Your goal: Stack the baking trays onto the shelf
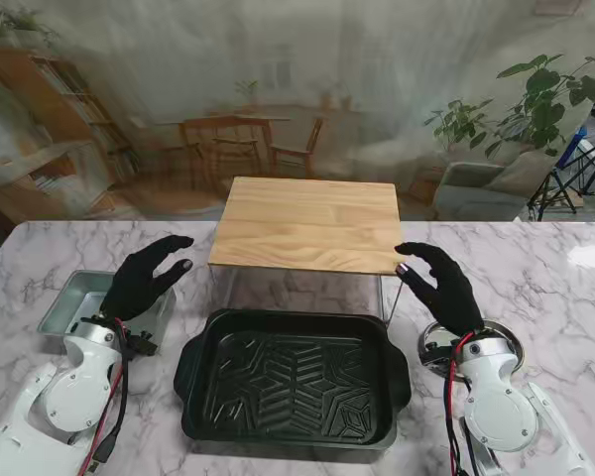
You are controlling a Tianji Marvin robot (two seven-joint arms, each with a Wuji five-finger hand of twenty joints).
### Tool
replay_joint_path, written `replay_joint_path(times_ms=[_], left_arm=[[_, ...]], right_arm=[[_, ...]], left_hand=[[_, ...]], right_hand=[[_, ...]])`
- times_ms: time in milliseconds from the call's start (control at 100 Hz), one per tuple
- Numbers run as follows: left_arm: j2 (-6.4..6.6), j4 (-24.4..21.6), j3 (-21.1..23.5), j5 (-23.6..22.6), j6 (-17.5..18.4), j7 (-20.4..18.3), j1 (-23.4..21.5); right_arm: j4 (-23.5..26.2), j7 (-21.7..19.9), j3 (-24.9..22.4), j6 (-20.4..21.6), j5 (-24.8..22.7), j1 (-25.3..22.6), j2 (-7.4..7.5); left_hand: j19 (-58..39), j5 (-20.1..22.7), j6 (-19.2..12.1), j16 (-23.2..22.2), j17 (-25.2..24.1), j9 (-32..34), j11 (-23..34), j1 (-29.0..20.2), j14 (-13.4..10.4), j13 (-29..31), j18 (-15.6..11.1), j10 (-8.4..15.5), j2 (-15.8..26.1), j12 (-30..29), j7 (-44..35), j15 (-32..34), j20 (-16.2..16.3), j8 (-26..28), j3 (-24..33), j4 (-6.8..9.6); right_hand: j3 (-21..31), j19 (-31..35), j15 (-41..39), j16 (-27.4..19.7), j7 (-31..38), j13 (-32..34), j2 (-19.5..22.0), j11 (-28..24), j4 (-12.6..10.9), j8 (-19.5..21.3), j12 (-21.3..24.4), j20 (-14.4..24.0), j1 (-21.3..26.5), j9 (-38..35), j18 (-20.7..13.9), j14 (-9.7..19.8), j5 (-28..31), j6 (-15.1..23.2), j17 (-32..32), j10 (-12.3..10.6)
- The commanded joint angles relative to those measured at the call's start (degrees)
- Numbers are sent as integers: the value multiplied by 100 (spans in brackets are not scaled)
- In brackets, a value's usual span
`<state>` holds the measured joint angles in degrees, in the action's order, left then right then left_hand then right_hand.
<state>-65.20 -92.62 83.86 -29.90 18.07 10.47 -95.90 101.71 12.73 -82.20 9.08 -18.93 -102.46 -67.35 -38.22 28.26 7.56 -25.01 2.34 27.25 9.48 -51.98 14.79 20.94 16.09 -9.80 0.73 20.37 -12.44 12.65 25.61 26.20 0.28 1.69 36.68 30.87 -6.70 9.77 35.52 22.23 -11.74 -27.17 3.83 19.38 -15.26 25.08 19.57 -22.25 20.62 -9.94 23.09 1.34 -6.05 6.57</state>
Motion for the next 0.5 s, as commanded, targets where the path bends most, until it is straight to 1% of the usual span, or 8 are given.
replay_joint_path(times_ms=[0,240,340,390,420,490], left_arm=[[0,-3,-21,7,-26,-92,2],[11,-4,-46,-9,-49,-131,4],[22,-3,-44,-76,-59,-145,4],[27,-3,-43,-119,-62,-144,9],[30,-13,-43,-123,-69,-154,9],[49,-67,-29,-127,-115,-255,-9]], right_arm=[[-19,9,-9,19,8,-25,-3],[13,66,-17,22,35,-61,-18],[22,79,-18,36,-12,-85,-15],[36,66,-31,43,-1,-104,-13],[42,71,-37,49,13,-113,-16],[37,107,-48,59,0,-117,-22]], left_hand=[[187,87,14,-64,-58,14,32,-139,-44,1,15,23,207,49,10,0,154,-22,-134,-98],[202,75,15,-61,-52,6,27,-141,-40,-10,-20,33,207,47,19,-7,160,-26,-134,-99],[223,66,25,-57,-43,-16,20,-153,-45,-28,-81,21,193,43,25,-14,150,-28,-132,-98],[237,56,27,-53,5,-26,19,-147,-42,-46,-198,22,183,42,30,-19,133,-31,-135,-98],[265,34,35,-43,28,-63,4,-159,-35,-86,-323,18,179,33,42,-33,103,-35,-131,-98],[314,-33,62,-14,64,-145,-45,-135,-2,-171,-522,-8,150,-1,83,-63,31,-54,-142,-105]], right_hand=[[-54,-130,75,108,15,79,6,-105,25,25,-57,107,-177,-57,-223,199,-79,150,-18,-41],[-50,-150,59,110,11,79,8,-109,24,27,-60,149,-177,-57,-222,201,-80,147,-20,-41],[-51,-151,53,111,11,85,7,-112,24,28,-62,162,-179,-63,-224,199,-77,148,-31,-35],[-53,-155,56,110,10,74,8,-110,23,29,-61,168,-178,-60,-227,196,-79,143,-26,-38],[-53,-156,52,111,11,80,6,-113,23,29,-62,172,-176,-64,-226,205,-74,142,-26,-25],[-52,-154,44,113,17,93,4,-119,23,33,-65,181,-174,-75,-224,188,-58,136,-33,-15]])
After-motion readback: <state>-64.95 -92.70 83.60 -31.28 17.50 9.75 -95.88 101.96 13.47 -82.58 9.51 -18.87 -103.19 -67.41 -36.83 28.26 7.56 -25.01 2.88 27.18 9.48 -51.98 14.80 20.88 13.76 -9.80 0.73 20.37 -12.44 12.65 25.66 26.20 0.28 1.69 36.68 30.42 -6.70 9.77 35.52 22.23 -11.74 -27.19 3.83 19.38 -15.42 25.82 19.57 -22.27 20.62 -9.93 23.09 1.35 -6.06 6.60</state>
